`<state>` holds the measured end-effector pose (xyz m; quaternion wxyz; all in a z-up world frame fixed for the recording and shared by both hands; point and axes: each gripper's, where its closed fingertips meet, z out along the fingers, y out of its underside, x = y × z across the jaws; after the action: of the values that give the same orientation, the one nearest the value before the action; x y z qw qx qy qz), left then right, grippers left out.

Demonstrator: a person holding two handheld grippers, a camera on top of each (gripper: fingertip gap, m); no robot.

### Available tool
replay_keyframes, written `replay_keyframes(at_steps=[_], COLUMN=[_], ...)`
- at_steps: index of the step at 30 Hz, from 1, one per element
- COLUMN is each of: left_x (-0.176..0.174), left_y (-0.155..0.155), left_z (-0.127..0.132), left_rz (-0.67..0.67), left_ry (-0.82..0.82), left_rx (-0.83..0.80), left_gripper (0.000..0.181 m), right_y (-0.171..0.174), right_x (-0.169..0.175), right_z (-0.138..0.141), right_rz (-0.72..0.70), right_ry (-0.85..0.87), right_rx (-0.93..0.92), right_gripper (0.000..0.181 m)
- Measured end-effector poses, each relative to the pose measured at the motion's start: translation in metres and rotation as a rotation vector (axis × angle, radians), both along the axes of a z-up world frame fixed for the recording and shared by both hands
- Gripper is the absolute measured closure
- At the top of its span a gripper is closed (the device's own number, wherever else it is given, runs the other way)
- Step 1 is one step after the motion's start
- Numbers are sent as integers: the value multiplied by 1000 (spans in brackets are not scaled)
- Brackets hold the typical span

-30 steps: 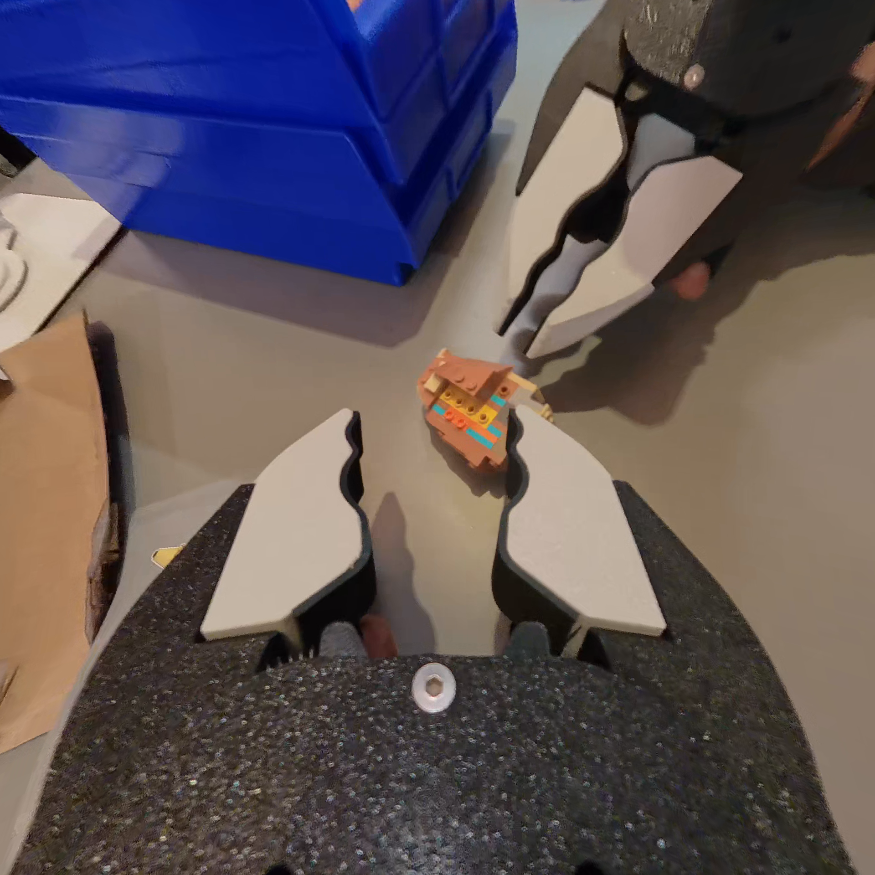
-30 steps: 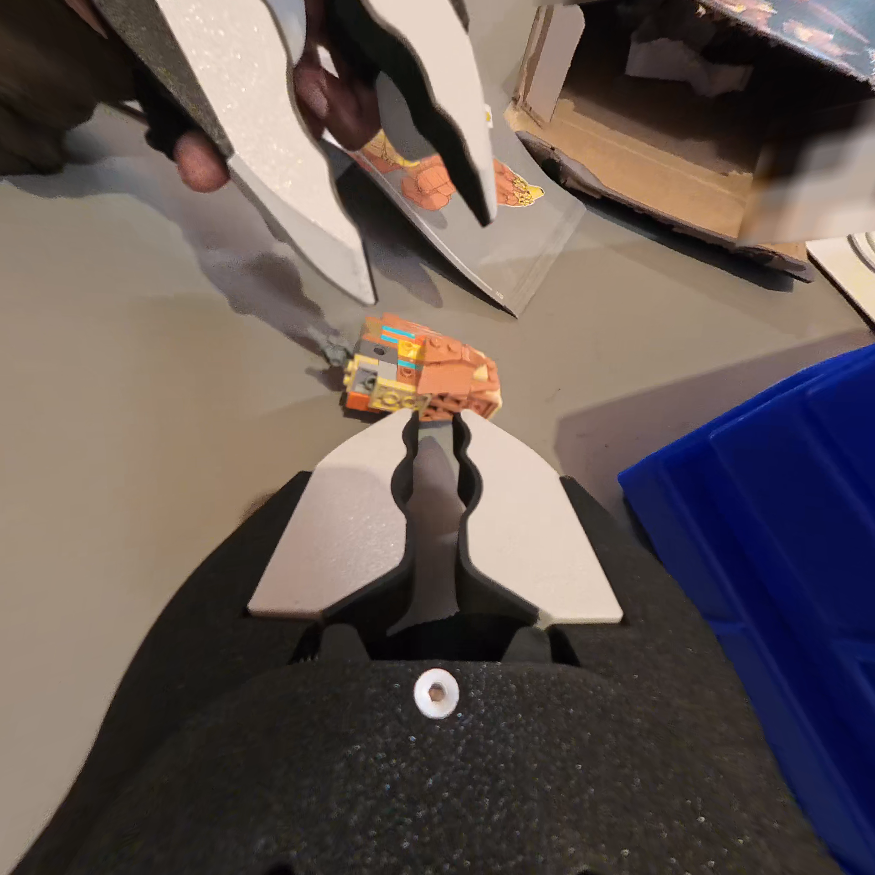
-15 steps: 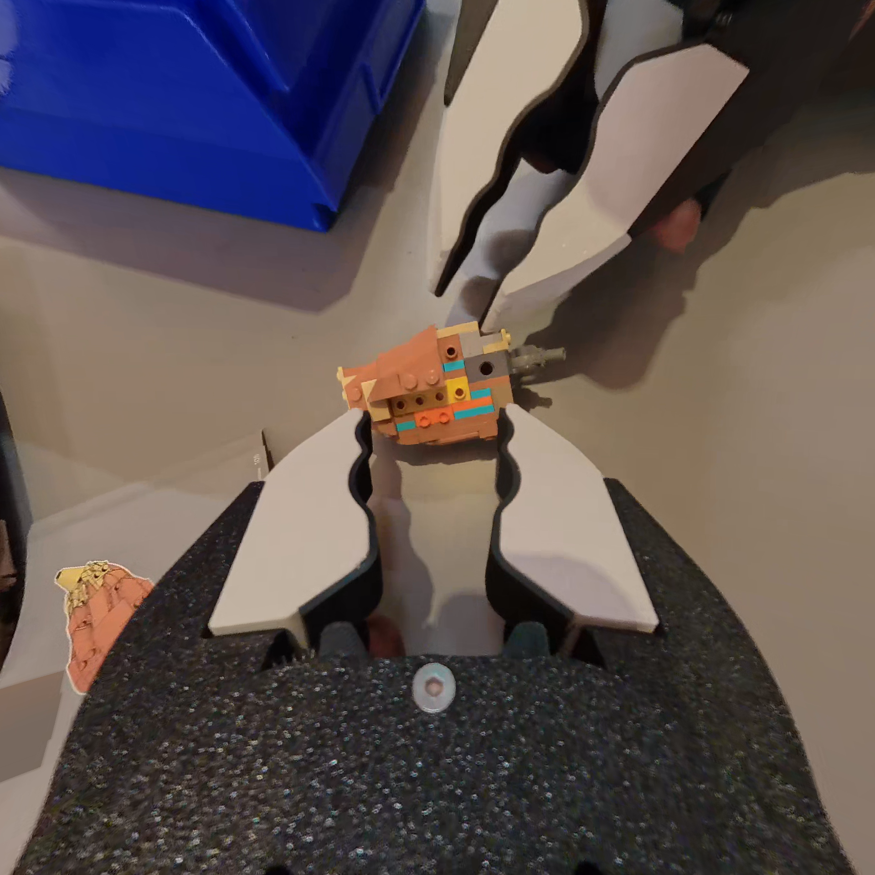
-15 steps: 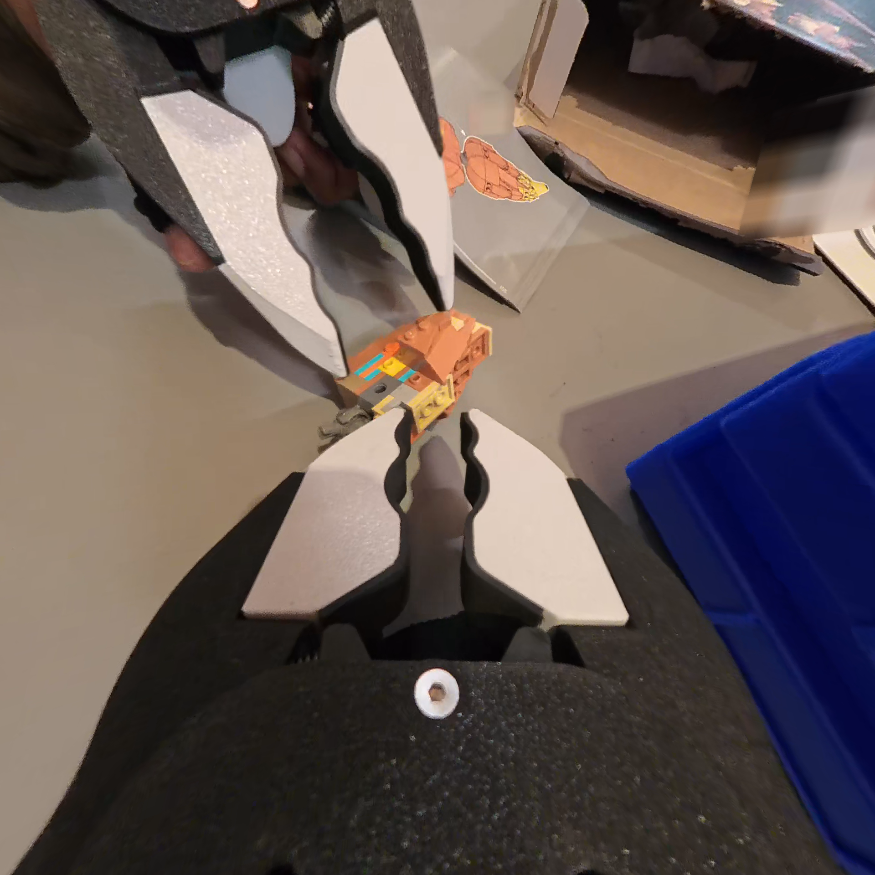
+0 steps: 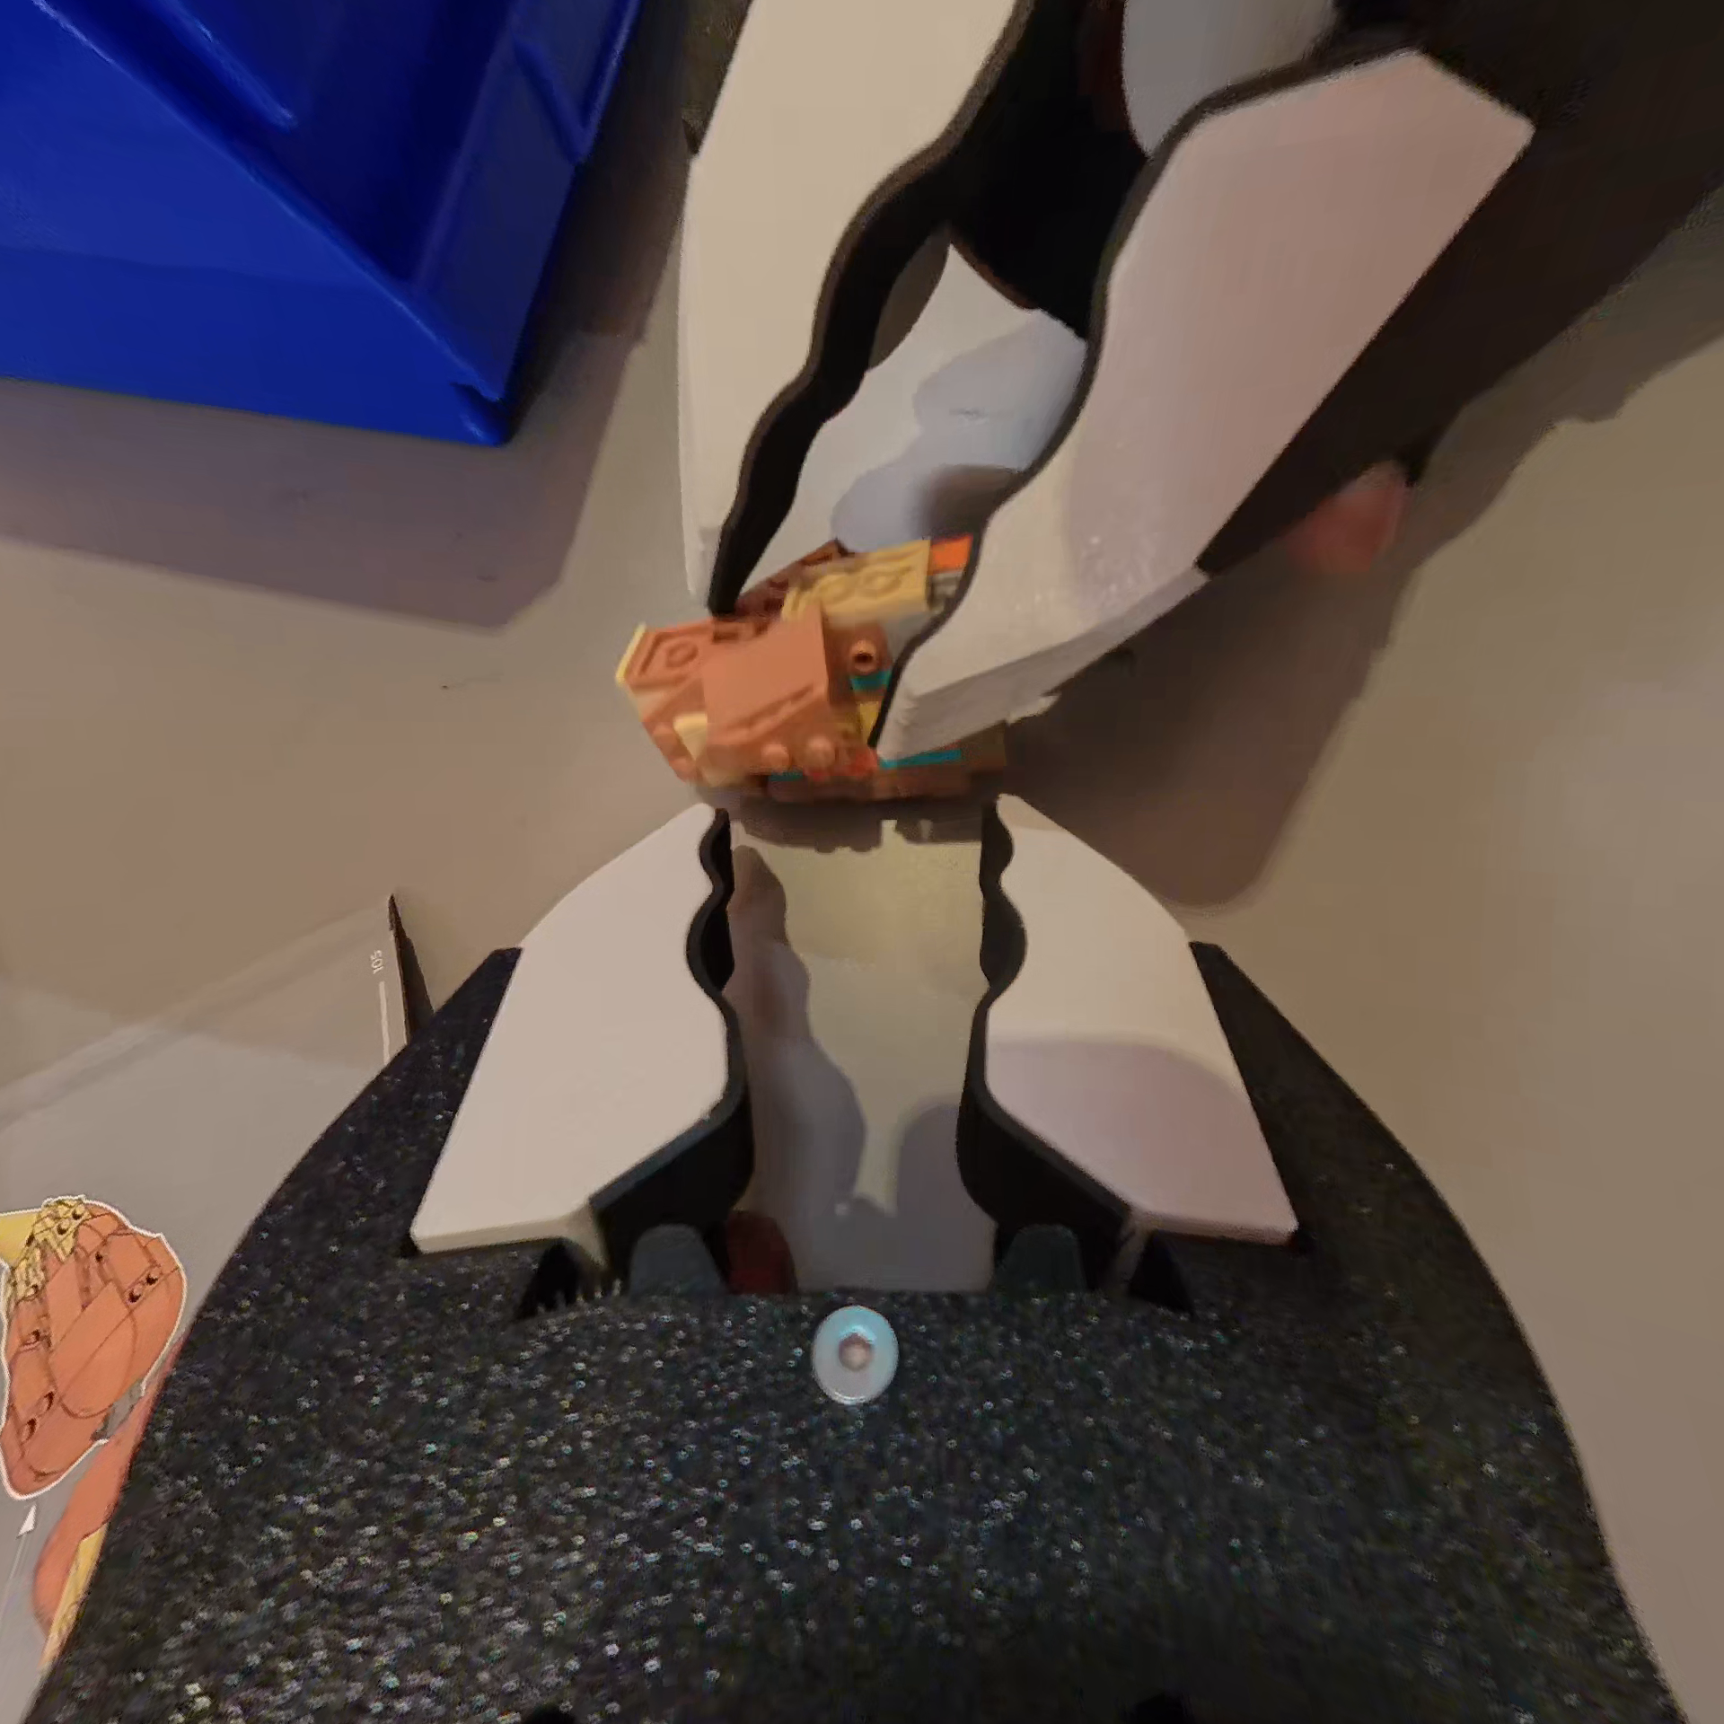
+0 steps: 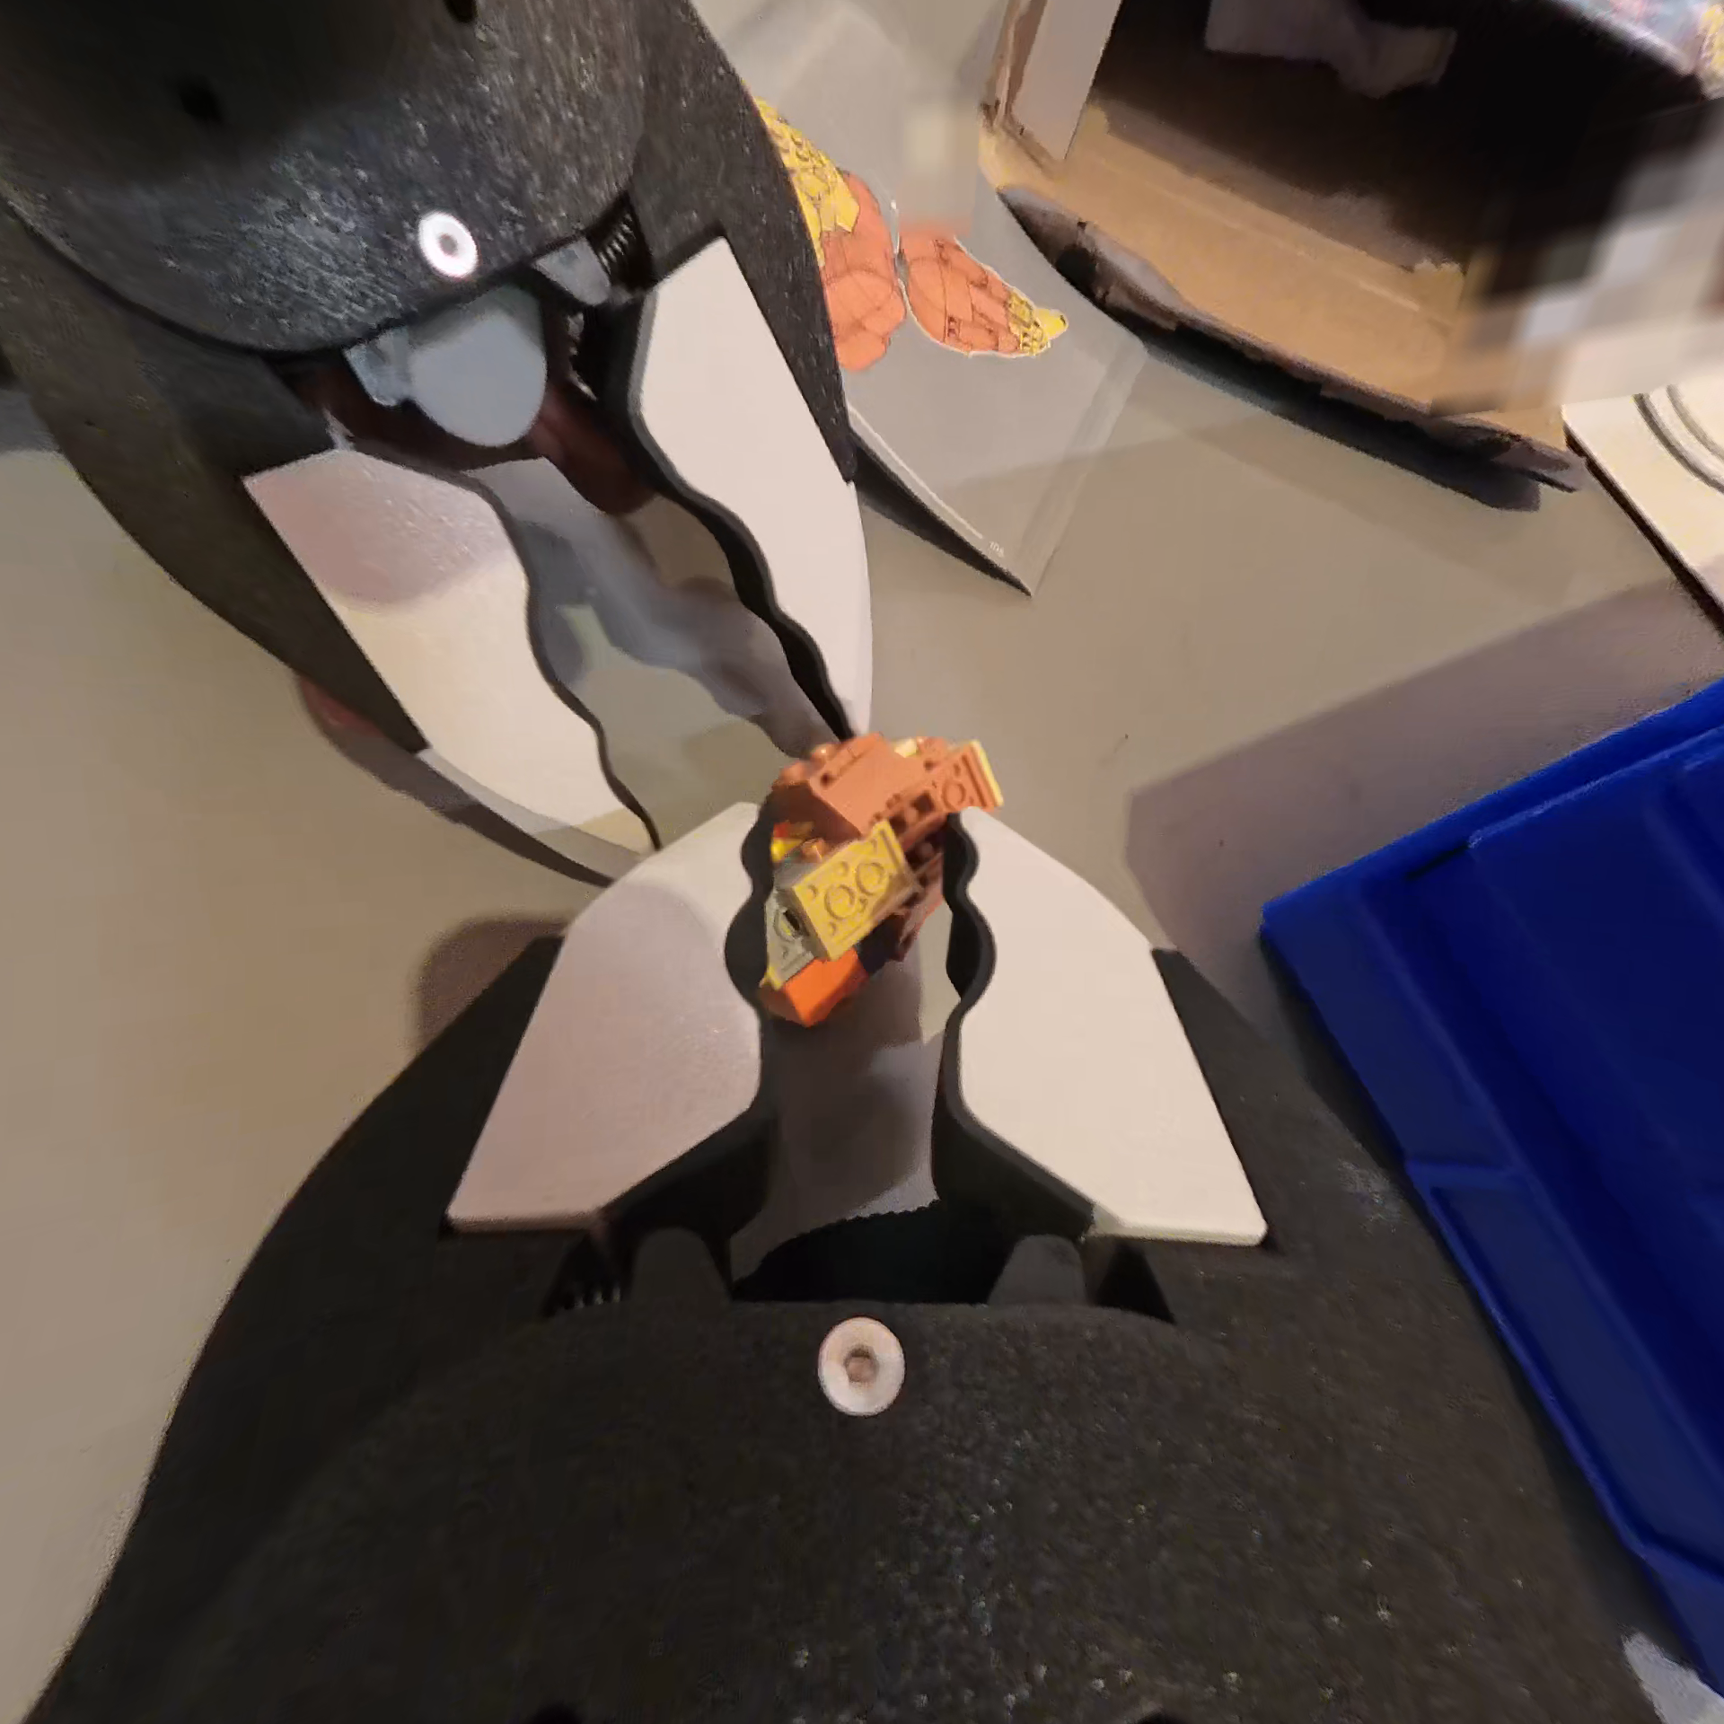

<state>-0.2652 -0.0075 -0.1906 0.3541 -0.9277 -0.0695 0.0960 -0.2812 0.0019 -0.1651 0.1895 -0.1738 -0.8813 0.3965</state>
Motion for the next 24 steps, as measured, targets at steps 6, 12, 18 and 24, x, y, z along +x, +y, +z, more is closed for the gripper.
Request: replay_keyframes(at_steps=[6, 12, 18, 24], left_x=[-10, -4, 20, 35], left_y=[-2, 12, 40, 48], left_z=[3, 10, 8, 6], left_rz=[-7, -113, -321, -412], left_ry=[48, 105, 225, 132], left_rx=[36, 105, 133, 172], left_gripper=[127, 114, 106, 130], right_y=[19, 37, 39, 38], right_x=[1, 21, 48, 52], right_z=[-3, -4, -3, -2], right_rz=[28, 211, 420, 487], right_ry=[-161, -295, -307, -249], right_rx=[-90, -156, -155, -169], right_gripper=[151, 154, 154, 155])
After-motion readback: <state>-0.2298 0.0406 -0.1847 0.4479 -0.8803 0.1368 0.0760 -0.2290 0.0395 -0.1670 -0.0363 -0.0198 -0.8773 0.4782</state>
